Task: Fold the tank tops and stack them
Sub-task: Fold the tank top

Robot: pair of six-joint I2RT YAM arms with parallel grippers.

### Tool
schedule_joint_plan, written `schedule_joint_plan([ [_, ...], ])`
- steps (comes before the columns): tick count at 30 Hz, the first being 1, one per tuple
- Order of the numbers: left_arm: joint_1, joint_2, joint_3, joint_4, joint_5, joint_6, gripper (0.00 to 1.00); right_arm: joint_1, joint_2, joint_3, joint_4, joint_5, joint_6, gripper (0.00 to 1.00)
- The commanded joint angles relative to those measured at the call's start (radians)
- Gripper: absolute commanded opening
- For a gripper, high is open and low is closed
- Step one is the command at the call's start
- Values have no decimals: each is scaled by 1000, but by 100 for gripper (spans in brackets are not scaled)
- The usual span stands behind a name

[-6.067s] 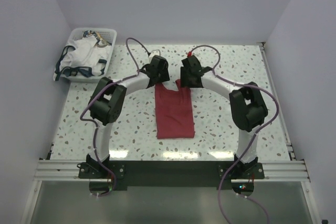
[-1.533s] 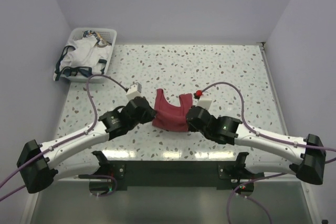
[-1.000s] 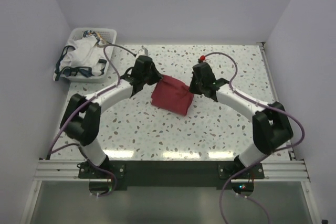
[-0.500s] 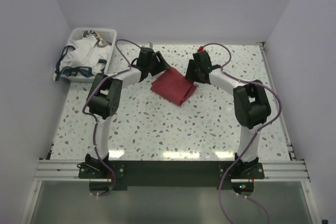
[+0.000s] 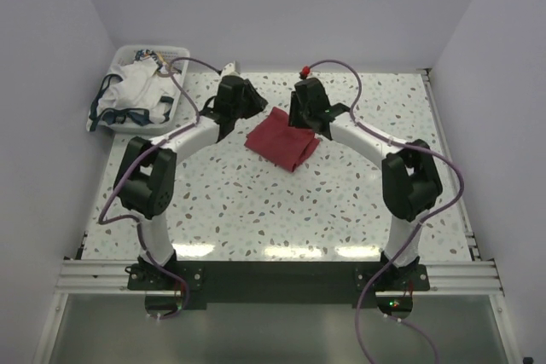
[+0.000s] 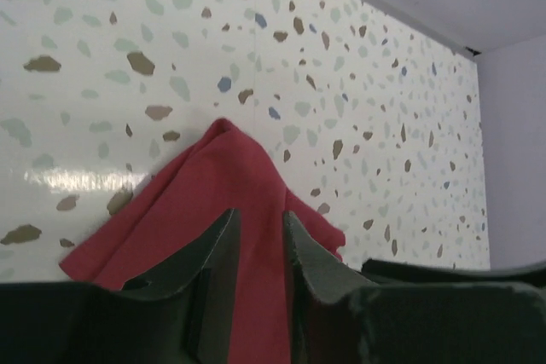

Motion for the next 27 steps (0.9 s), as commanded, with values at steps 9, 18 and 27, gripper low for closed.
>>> schedule_joint_plan([
  [9,-137,109,-90,10,-32,-36,23,-118,206,74,-25,-66,39,38],
  [18,-148,152,-79,-41,-28,-21,23,-132,121,-93,5,-109,110,38],
  [27,-150,56,-50,-90,-25,22,27,-26,-169,-597,277,-186,300,37],
])
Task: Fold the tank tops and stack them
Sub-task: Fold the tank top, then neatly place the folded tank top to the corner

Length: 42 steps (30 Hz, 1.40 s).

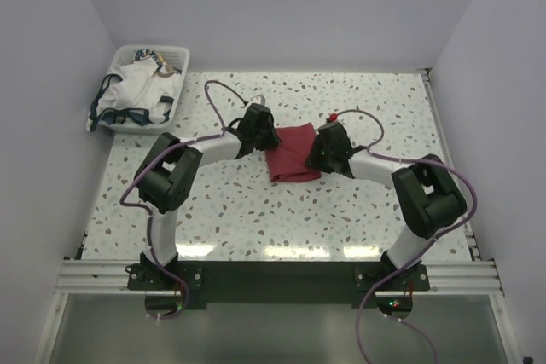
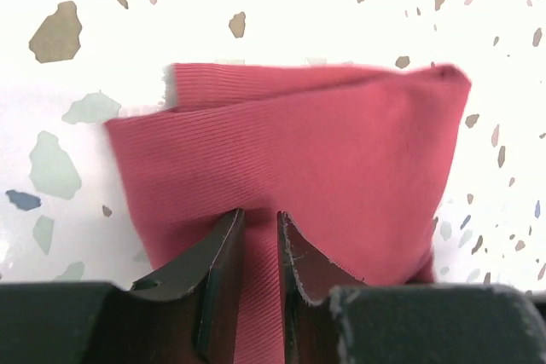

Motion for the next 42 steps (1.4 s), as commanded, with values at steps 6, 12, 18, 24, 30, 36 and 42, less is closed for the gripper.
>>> schedule_joint_plan([
  [6,-48,-199,-130,-3,18,-4,25,64,-252,-153,4,24,105,39],
  [12,-94,-202,-252,50,21,-44,22,65,-275,-46,-65,50,58,39],
  [18,-143,-205,-326,66,-5,-53,22,56,-107,73,-86,50,10,39],
  [24,-158,-171,-353,11,-62,-12,21,-13,67,174,-115,16,-8,39],
  [30,-163,-176,-402,20,-63,11,21,-75,96,231,-151,-22,-20,39],
  [36,-161,-210,-381,7,-56,28,23,-53,-118,90,-156,-4,-34,40],
  [42,-163,-226,-362,12,-40,25,24,16,-263,-109,-113,2,-19,40],
])
